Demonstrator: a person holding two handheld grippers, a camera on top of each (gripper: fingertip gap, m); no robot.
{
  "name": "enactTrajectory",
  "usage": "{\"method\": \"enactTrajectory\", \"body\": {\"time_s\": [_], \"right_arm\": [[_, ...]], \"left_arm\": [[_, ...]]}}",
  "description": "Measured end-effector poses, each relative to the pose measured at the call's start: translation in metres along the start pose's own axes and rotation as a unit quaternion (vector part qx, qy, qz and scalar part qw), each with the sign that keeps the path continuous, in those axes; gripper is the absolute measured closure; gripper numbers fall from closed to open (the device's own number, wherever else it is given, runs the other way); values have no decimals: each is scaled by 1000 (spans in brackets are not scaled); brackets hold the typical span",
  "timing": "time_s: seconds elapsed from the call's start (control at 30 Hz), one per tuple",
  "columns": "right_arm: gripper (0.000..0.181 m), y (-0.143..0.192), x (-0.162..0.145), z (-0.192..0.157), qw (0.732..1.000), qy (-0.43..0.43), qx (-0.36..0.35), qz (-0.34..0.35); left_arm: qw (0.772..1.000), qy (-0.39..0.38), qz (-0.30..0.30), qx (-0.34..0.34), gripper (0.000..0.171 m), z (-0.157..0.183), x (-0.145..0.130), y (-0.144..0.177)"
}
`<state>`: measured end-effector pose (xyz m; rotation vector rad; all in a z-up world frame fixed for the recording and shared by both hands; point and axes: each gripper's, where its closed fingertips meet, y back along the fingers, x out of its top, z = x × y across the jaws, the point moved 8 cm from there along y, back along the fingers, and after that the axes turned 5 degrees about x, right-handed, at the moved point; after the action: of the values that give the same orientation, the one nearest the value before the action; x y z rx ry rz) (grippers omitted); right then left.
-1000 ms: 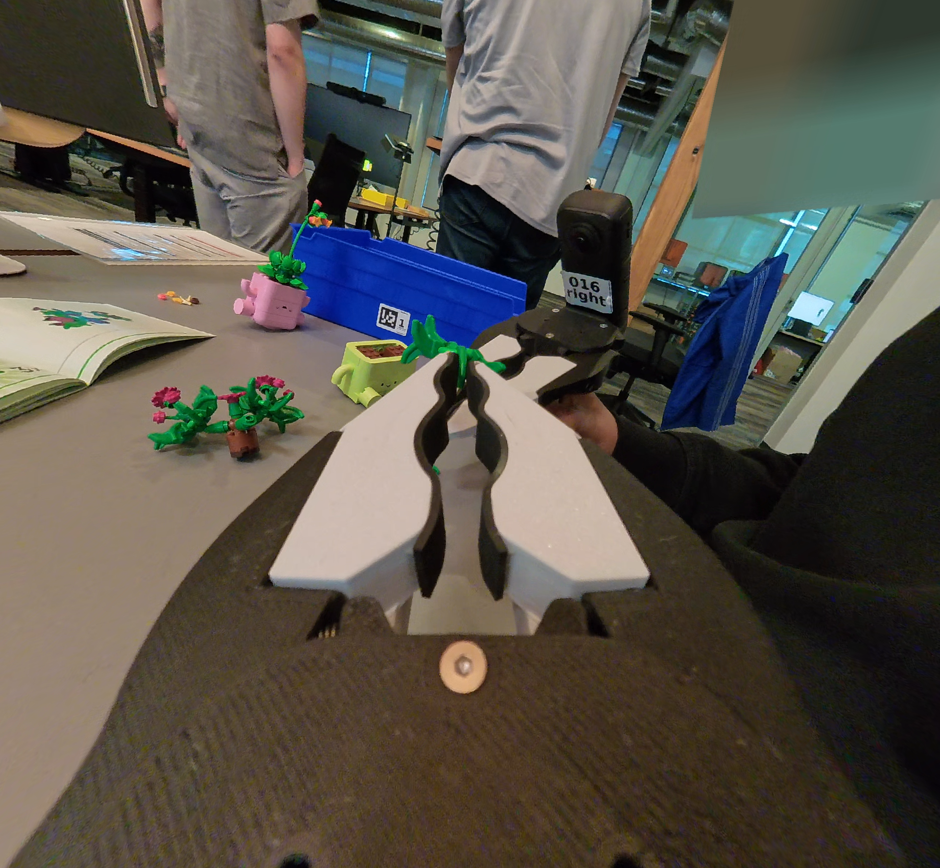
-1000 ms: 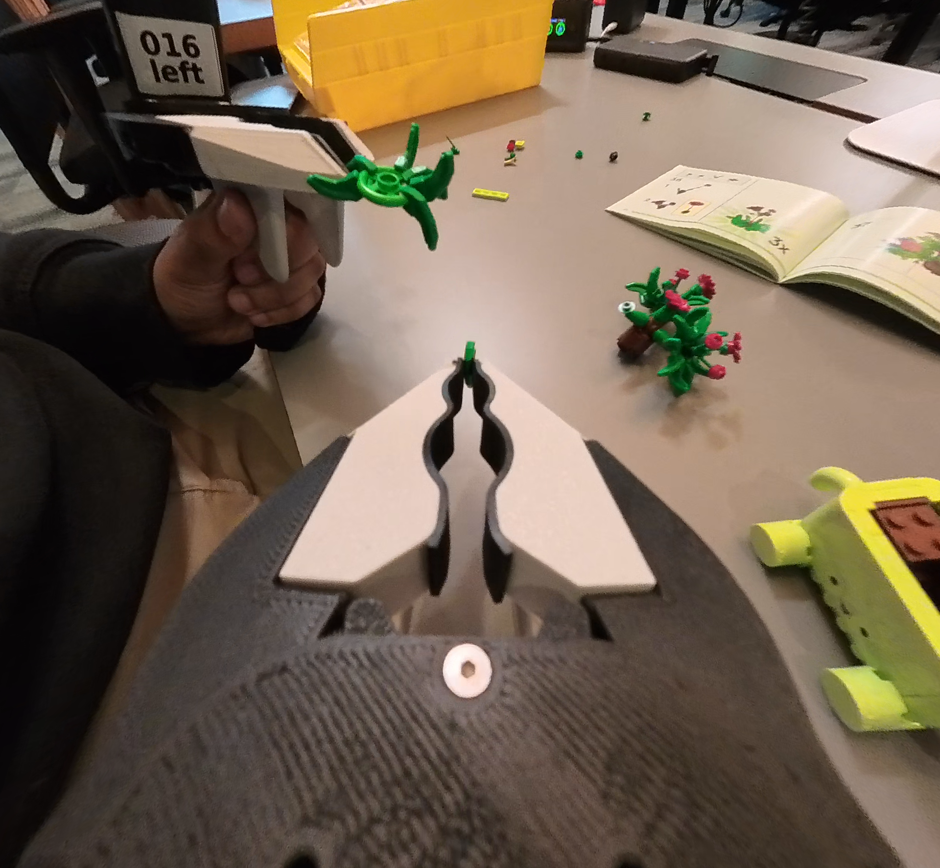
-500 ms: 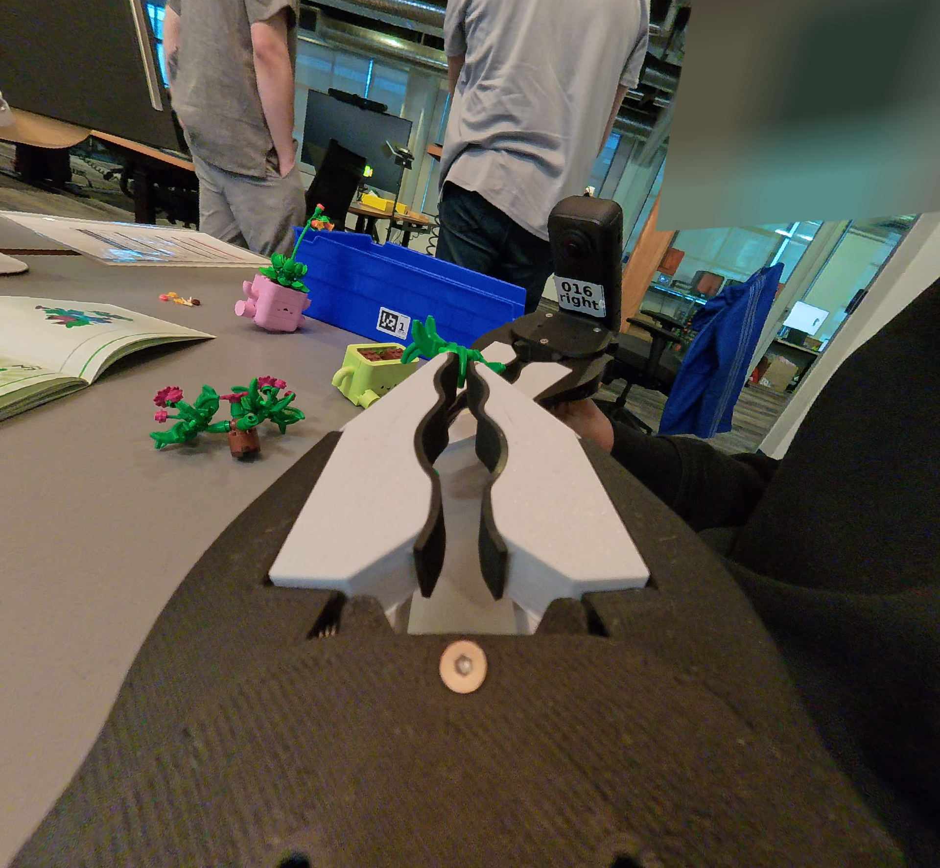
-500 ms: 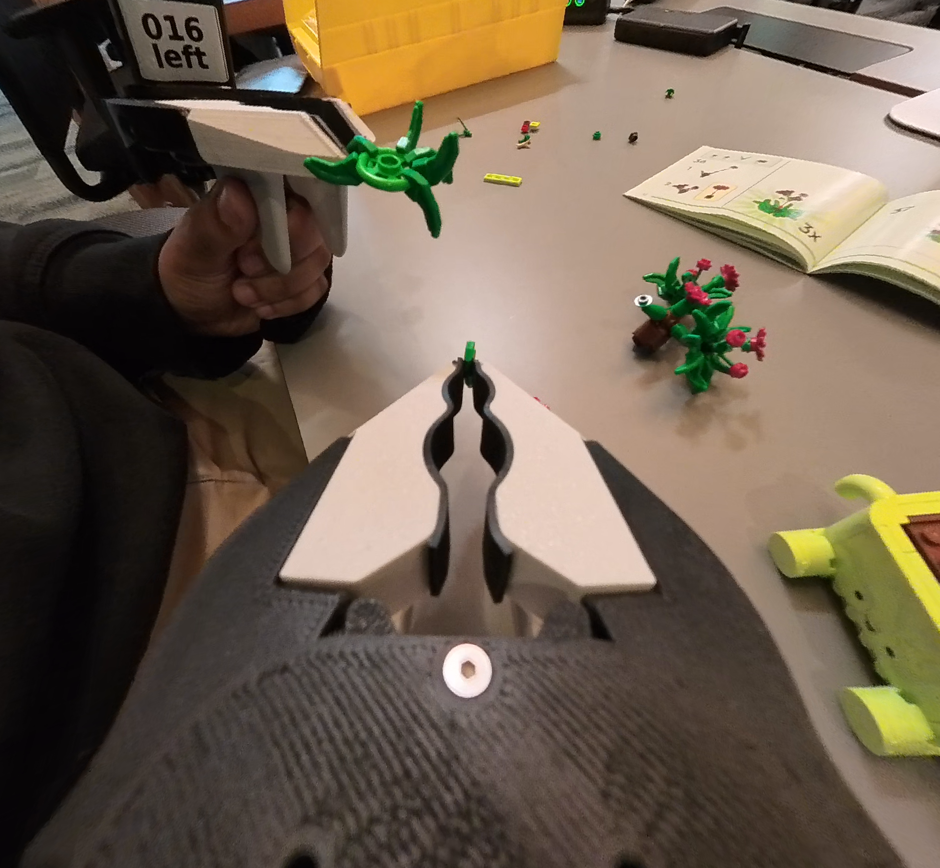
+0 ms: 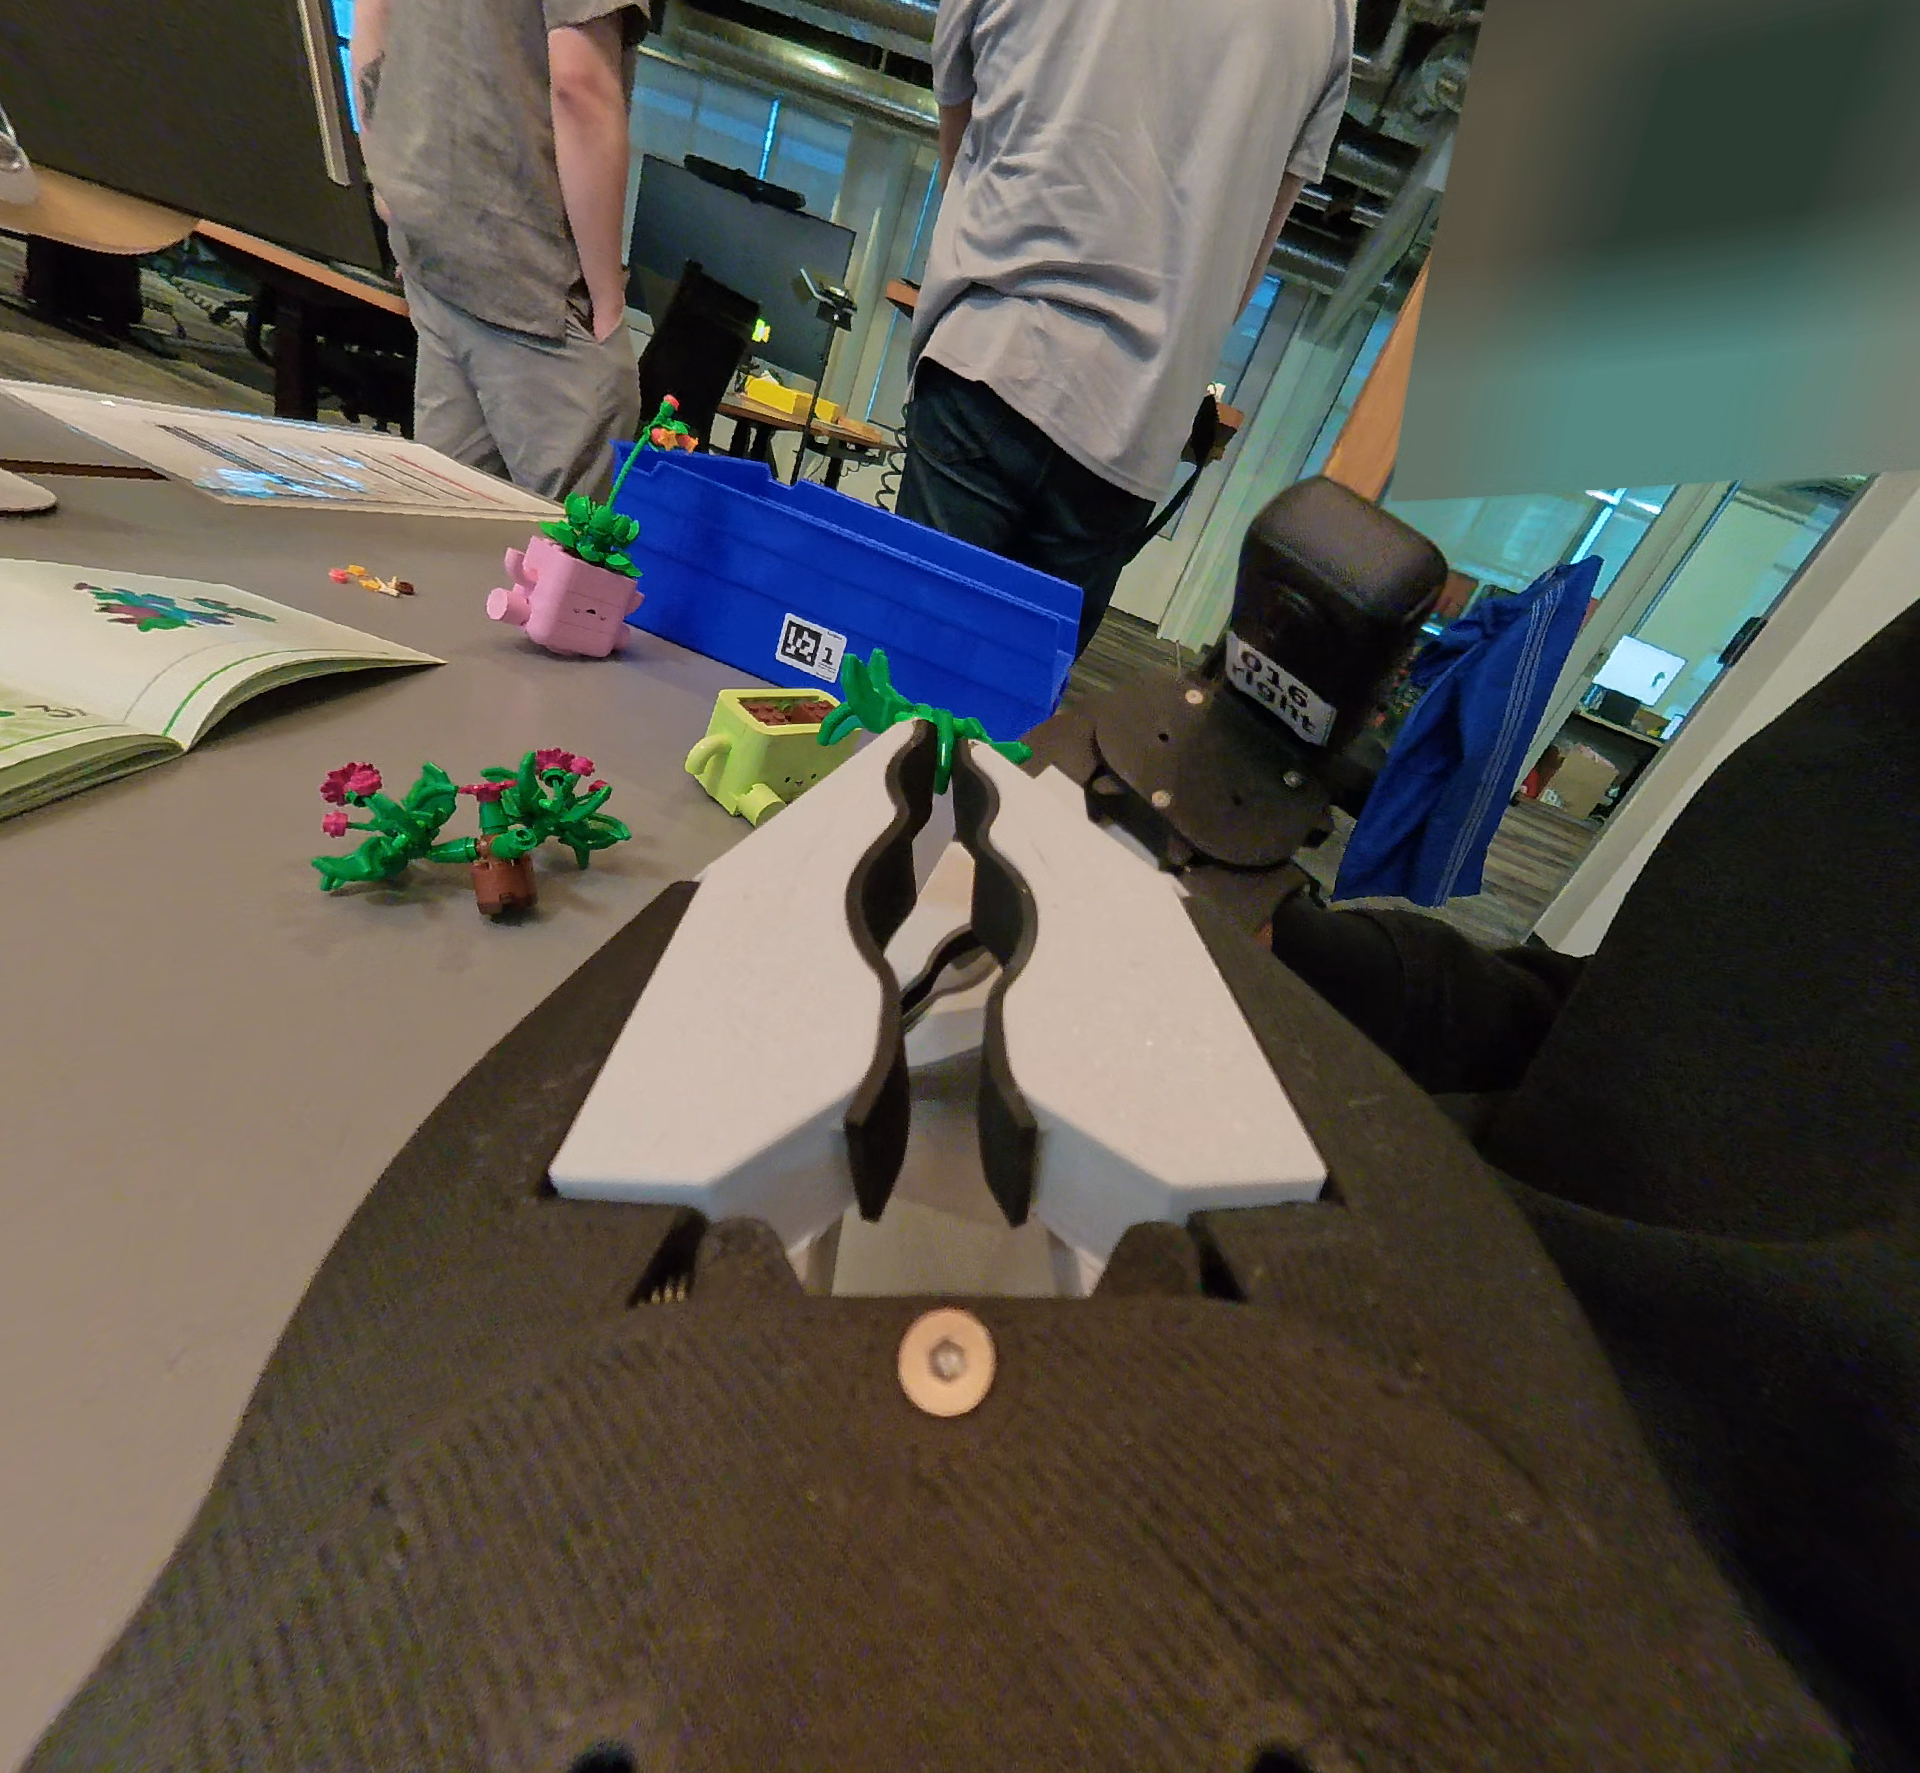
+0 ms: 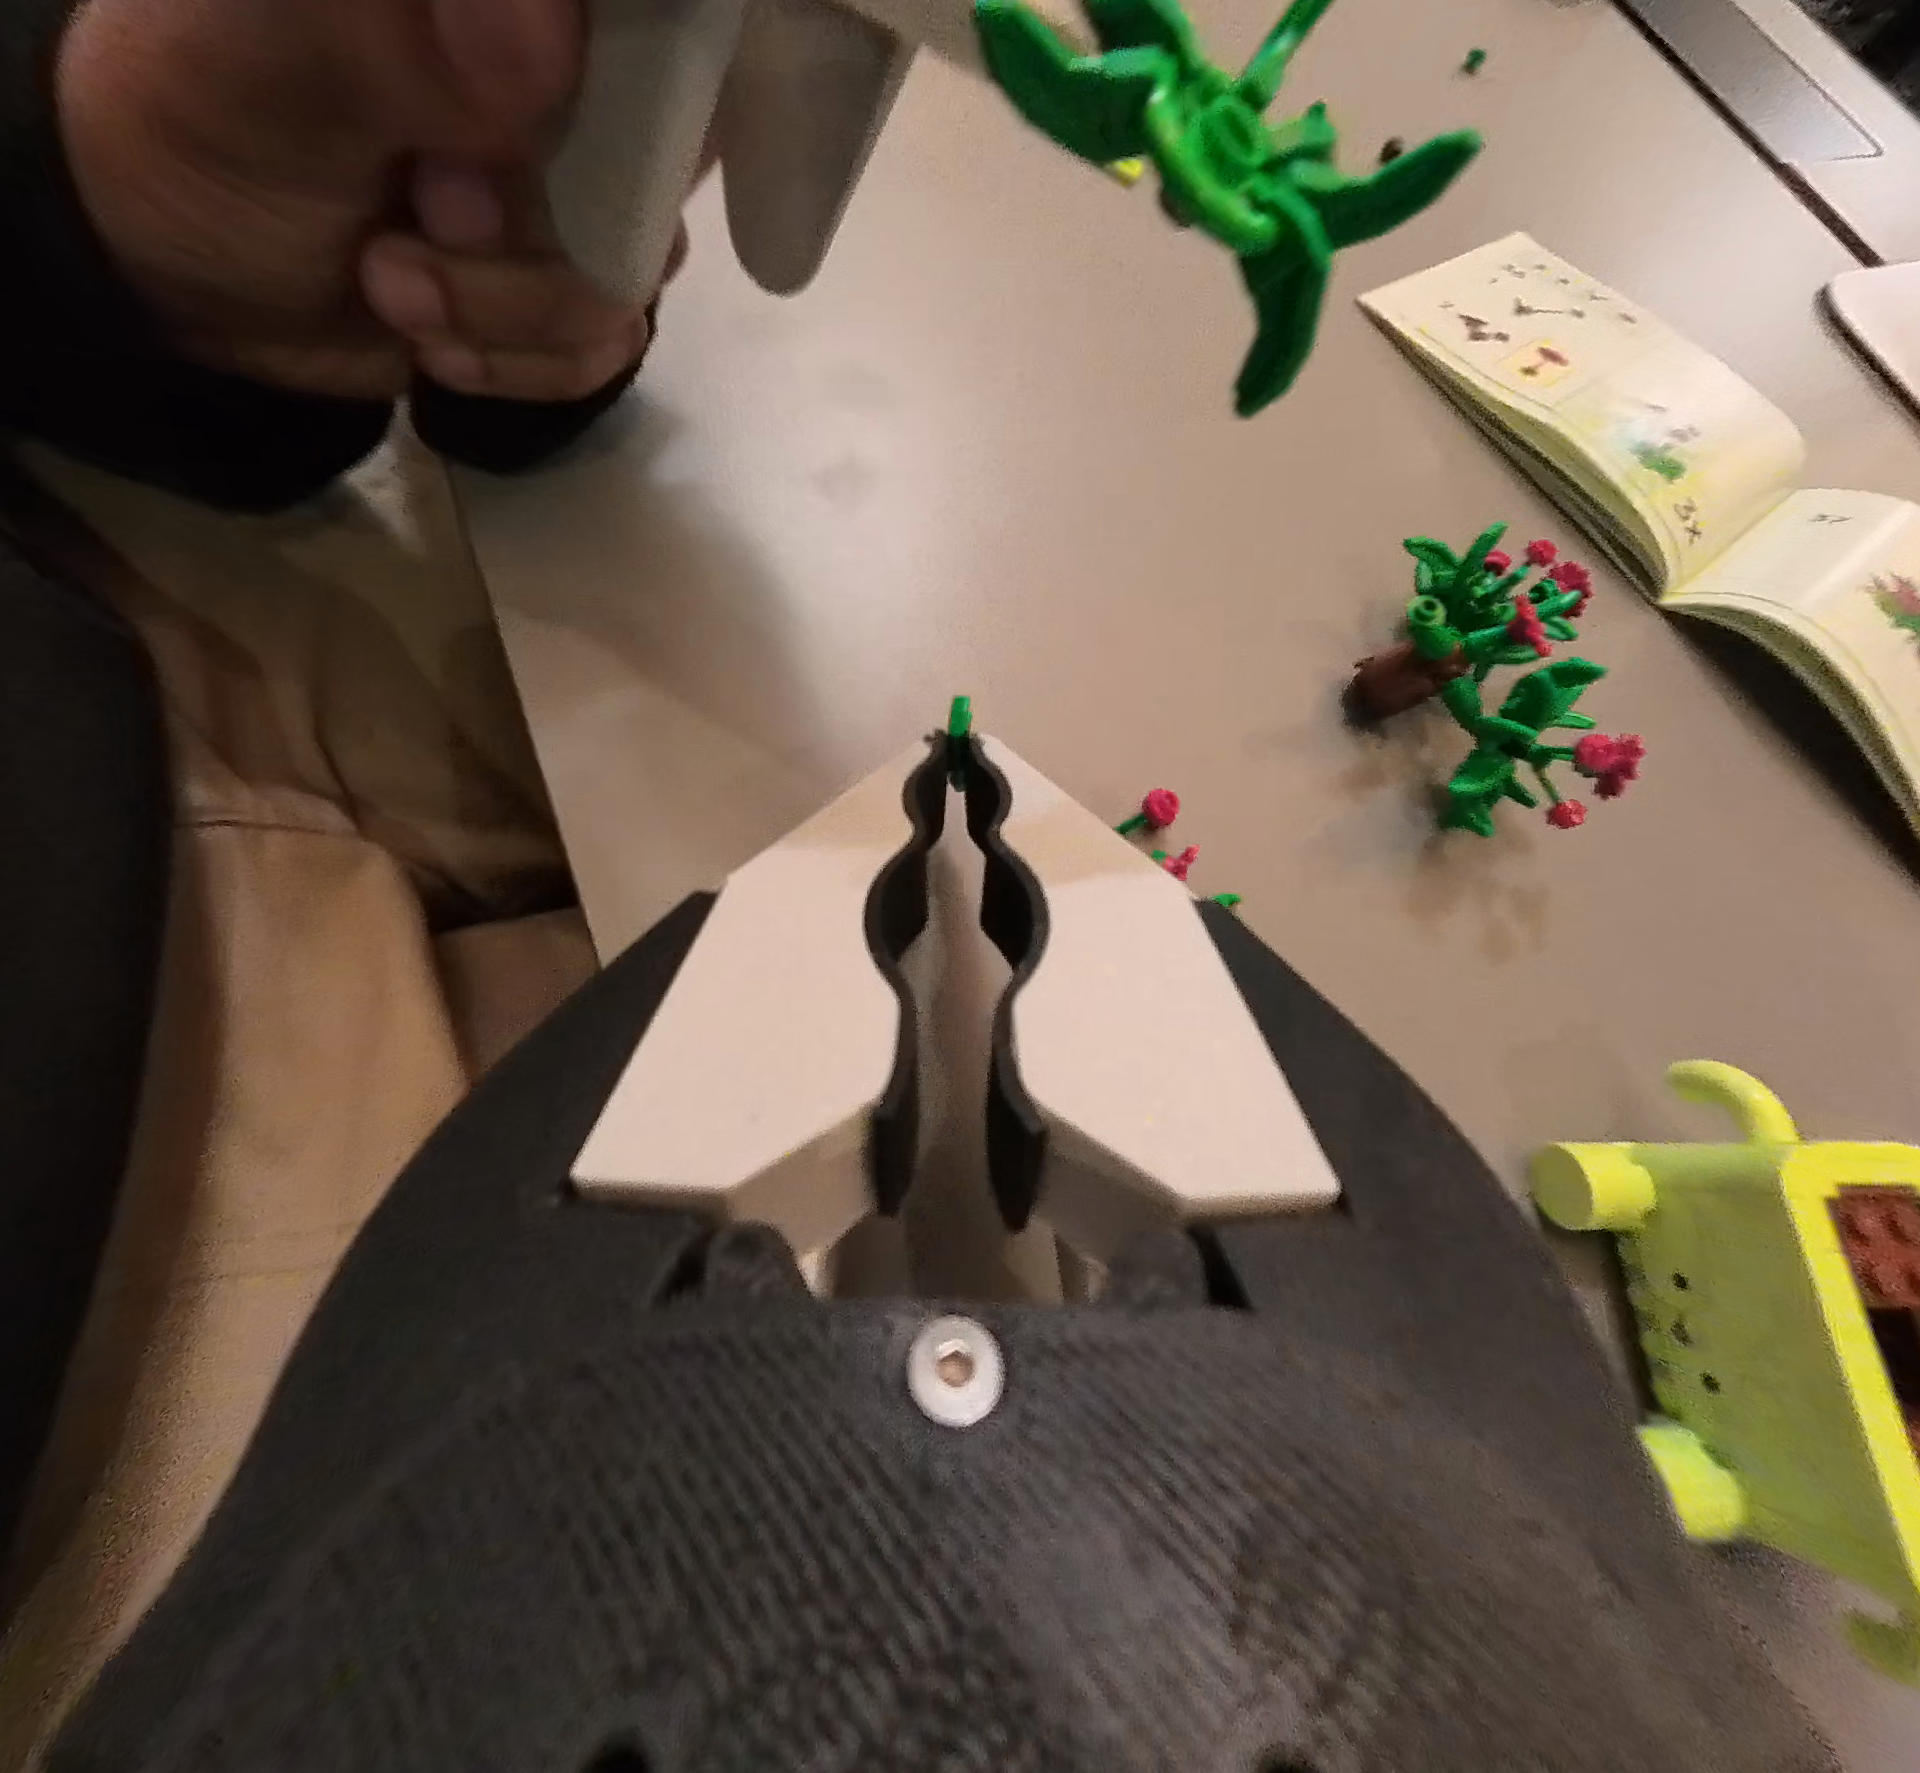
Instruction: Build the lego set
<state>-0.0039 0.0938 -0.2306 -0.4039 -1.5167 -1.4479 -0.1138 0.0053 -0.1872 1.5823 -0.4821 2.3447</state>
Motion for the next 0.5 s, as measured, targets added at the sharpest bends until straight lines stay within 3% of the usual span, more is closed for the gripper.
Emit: {"method": "enactTrajectory", "body": {"time_s": [0.13,0.5], "right_arm": [[181,-10,-4,-3,998,30,-36,-49],[180,-10,-2,-5,997,49,-45,-43]], "left_arm": [[1000,-4,1,0,171,1,0,0],[1000,-11,2,2,171,2,0,0]]}}
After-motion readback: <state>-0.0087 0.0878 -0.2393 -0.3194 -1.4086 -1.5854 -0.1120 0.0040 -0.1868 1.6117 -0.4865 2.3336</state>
